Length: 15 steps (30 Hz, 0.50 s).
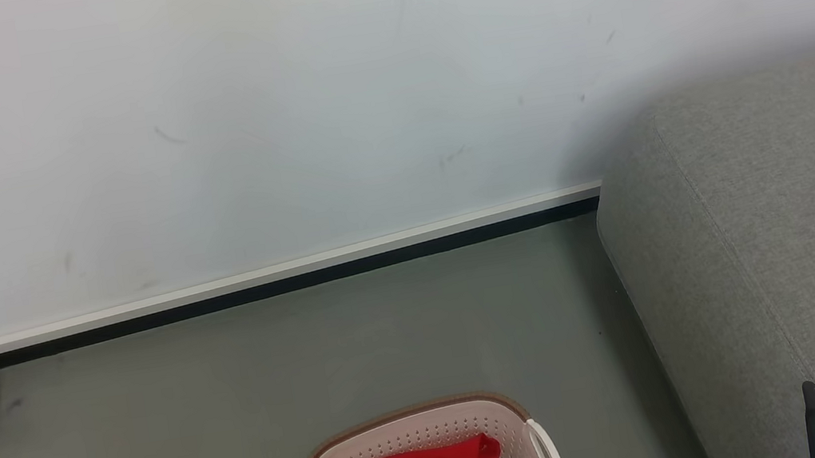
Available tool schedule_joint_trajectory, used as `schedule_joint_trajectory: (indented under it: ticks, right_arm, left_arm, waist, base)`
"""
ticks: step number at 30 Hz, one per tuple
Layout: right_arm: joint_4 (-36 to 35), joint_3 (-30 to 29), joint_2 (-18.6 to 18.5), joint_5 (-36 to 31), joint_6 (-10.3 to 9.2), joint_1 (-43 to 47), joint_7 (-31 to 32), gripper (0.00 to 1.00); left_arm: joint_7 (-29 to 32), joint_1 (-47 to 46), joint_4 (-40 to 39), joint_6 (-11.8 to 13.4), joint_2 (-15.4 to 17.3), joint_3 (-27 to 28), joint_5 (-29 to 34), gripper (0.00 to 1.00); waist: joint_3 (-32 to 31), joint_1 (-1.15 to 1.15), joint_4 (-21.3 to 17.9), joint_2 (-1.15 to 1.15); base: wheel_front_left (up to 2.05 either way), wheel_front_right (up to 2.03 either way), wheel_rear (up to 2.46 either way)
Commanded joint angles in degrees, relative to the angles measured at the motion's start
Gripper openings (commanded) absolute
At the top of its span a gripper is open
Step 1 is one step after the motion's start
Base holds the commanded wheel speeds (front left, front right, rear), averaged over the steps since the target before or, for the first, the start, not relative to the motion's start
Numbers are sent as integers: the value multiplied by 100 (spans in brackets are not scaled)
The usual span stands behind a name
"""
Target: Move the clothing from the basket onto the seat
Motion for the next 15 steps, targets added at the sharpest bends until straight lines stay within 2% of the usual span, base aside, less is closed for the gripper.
schedule_joint_trajectory:
  ticks: [1, 9, 15]
  right_arm:
    - [-90, -9, 1, -153, 0, -67, -31, 100]
    - [-30, -20, 107, -603, 1, -96, -93, 100]
    - [83, -26, 190, -1173, 1, -129, -142, 100]
  left_arm:
    - [-80, -44, -119, -11, 29, -33, 90, 100]
    - [-274, 6, -193, 36, 31, -111, 375, 100]
    - [-428, 23, -255, 135, 45, -157, 1277, 100]
  waist:
    - [-8, 0, 0, 0]
    - [-39, 0, 7, 0]
    - [-61, 0, 19, 0]
  base:
    - [0, 0, 0]
    - [0, 0, 0]
    - [0, 0, 0]
